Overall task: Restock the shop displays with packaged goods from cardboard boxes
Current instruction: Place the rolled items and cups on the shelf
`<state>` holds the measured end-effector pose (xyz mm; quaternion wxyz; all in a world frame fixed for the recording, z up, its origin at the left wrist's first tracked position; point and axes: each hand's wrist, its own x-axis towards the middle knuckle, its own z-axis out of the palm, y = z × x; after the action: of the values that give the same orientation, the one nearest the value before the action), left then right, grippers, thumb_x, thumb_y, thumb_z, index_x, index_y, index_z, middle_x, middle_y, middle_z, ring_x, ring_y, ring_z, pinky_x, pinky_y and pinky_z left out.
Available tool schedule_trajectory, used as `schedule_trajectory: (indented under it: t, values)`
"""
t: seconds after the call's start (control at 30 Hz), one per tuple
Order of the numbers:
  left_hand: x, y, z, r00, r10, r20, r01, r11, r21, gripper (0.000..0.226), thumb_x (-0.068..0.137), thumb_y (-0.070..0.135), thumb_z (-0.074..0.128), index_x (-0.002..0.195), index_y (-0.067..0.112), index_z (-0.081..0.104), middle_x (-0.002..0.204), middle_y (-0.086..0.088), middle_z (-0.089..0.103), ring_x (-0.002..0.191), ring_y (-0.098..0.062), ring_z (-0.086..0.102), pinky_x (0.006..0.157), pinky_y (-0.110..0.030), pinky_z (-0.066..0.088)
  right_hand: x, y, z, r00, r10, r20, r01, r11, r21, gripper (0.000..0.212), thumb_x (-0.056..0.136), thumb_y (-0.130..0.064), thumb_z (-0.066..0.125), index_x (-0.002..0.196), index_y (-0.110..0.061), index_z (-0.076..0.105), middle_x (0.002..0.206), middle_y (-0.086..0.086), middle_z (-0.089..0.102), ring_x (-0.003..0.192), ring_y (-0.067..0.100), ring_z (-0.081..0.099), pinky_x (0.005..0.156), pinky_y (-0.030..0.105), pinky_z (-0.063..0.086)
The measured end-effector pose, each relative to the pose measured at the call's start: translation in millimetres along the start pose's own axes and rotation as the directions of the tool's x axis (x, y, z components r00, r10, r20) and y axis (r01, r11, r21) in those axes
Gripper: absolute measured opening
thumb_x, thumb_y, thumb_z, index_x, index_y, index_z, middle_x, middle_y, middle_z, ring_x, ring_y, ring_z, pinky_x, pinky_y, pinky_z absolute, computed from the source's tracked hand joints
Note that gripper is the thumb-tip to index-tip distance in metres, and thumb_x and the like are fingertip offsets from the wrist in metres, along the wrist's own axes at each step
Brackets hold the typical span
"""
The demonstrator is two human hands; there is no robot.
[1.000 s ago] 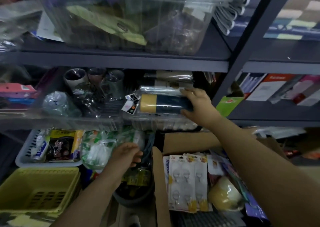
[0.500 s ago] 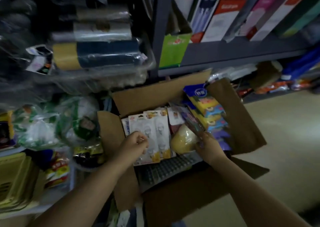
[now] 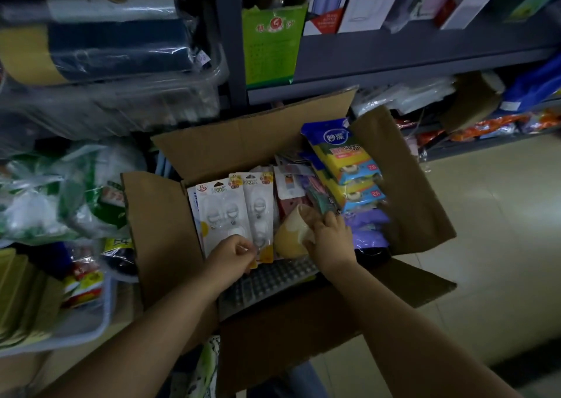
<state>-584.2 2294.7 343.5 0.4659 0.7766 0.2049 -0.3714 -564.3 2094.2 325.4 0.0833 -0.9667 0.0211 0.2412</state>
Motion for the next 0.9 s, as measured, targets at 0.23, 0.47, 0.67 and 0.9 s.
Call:
schedule_trajectory:
  t: [0.23, 0.47, 0.67, 0.9]
  values:
    - [-1, -4, -2, 0.998, -0.067, 0.016, 0.069, 0.987, -0.146, 0.025, 0.092, 0.04, 0.056, 0.109, 0.023, 0.054, 0.111, -0.002, 0.055, 0.101, -0.019, 0.057, 0.088, -0.039, 0.053, -22, -16, 1, 0.981, -0.182, -0.067, 0.187, 0.979, 0.081, 0.025, 0.096, -0.029, 0.052, 0.117, -0.021, 0.062, 0.139, -0.001, 0.037, 0.127, 0.025, 0.032, 0.107, 0.037, 0.026]
    - [-9, 9, -1, 0.969, -0.151, 0.197, 0.217, 0.901, -0.376, 0.079, 0.063, 0.07, 0.06, 0.13, 0.033, 0.04, 0.146, 0.002, 0.031, 0.128, -0.023, 0.037, 0.103, -0.049, 0.042, -51, -13, -7, 0.851, -0.388, -0.354, 0.47, 0.863, 0.184, 0.012, 0.078, -0.015, 0.073, 0.09, -0.016, 0.071, 0.103, -0.002, 0.056, 0.1, 0.015, 0.045, 0.078, 0.037, 0.051]
    - [-18, 1, -2, 0.956, -0.108, 0.272, 0.224, 0.868, -0.444, 0.094, 0.043, 0.074, 0.067, 0.126, 0.036, 0.044, 0.134, -0.004, 0.047, 0.12, -0.026, 0.049, 0.099, -0.052, 0.045, -73, -20, -14, 0.752, -0.517, -0.41, 0.619, 0.767, 0.169, 0.014, 0.076, -0.013, 0.073, 0.089, -0.016, 0.07, 0.097, -0.007, 0.047, 0.094, 0.01, 0.043, 0.07, 0.022, 0.044]
    - [-26, -8, -7, 0.948, -0.051, 0.314, 0.186, 0.89, -0.416, 0.075, 0.056, 0.049, 0.074, 0.124, 0.034, 0.047, 0.124, -0.001, 0.055, 0.11, -0.021, 0.055, 0.098, -0.048, 0.046, -82, -32, -3, 0.759, -0.528, -0.38, 0.628, 0.748, 0.216, 0.02, 0.085, -0.02, 0.059, 0.103, -0.02, 0.068, 0.106, -0.007, 0.051, 0.099, 0.016, 0.052, 0.076, 0.03, 0.054]
